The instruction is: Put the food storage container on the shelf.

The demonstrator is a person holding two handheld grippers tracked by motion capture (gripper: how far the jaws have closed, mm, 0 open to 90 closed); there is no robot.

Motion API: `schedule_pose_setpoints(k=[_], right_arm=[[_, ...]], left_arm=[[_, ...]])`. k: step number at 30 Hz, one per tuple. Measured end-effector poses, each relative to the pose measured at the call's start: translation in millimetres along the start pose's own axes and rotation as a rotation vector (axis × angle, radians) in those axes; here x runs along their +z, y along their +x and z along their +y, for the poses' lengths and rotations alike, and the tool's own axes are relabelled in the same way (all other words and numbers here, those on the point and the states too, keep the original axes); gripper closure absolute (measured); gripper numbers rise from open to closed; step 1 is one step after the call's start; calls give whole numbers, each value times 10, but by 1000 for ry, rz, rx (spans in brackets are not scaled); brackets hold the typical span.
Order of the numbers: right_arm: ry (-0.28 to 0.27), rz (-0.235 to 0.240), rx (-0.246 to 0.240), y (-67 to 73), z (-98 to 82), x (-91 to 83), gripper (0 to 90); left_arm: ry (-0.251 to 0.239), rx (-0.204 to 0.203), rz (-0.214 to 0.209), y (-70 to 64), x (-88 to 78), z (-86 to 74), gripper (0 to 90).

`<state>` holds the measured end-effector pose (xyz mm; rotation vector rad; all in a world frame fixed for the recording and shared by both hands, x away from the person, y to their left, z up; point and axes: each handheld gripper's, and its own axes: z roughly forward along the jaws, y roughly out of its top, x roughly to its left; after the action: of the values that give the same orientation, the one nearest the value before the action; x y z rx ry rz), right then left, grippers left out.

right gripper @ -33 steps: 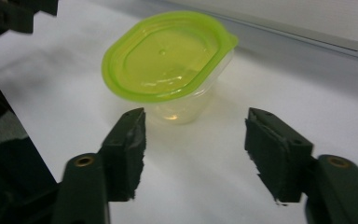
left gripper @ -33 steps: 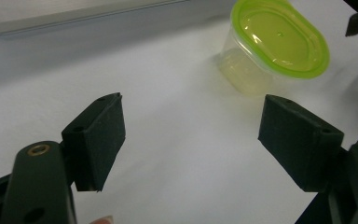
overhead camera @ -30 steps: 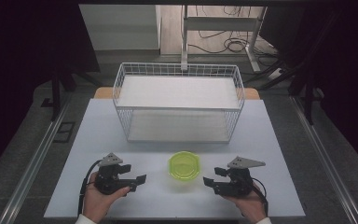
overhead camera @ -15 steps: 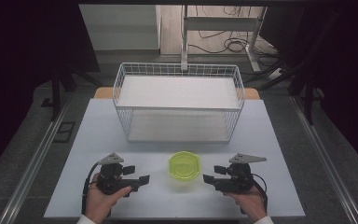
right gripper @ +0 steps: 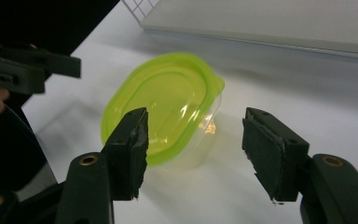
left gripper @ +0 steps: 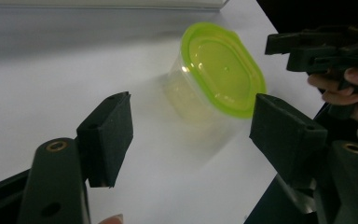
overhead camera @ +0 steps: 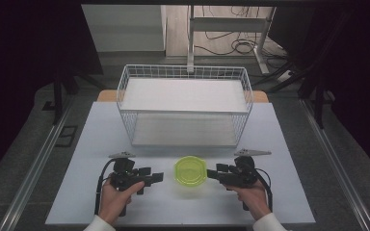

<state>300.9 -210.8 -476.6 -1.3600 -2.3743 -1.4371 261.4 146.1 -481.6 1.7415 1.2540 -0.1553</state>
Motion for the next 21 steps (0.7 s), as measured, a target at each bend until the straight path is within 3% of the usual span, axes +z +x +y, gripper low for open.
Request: schedule_pose_setpoints(k=[2, 7, 13, 16, 21], right_arm=[[8, 15, 33, -53, 54, 84, 427], [25, 35, 61, -102, 68, 191, 460], [43, 38, 69, -98, 35, 211, 493], [51, 46, 80, -118, 24, 231, 518], [56, 60, 97, -140, 24, 251, 547]], left_arm=[[7, -3, -5, 8, 81, 35, 311], [29, -85, -72, 90, 272, 83, 357], [43, -100, -70, 128, 345, 74, 404], [46, -125, -108, 156, 408, 72, 445], [65, -131, -133, 168, 486, 74, 527]])
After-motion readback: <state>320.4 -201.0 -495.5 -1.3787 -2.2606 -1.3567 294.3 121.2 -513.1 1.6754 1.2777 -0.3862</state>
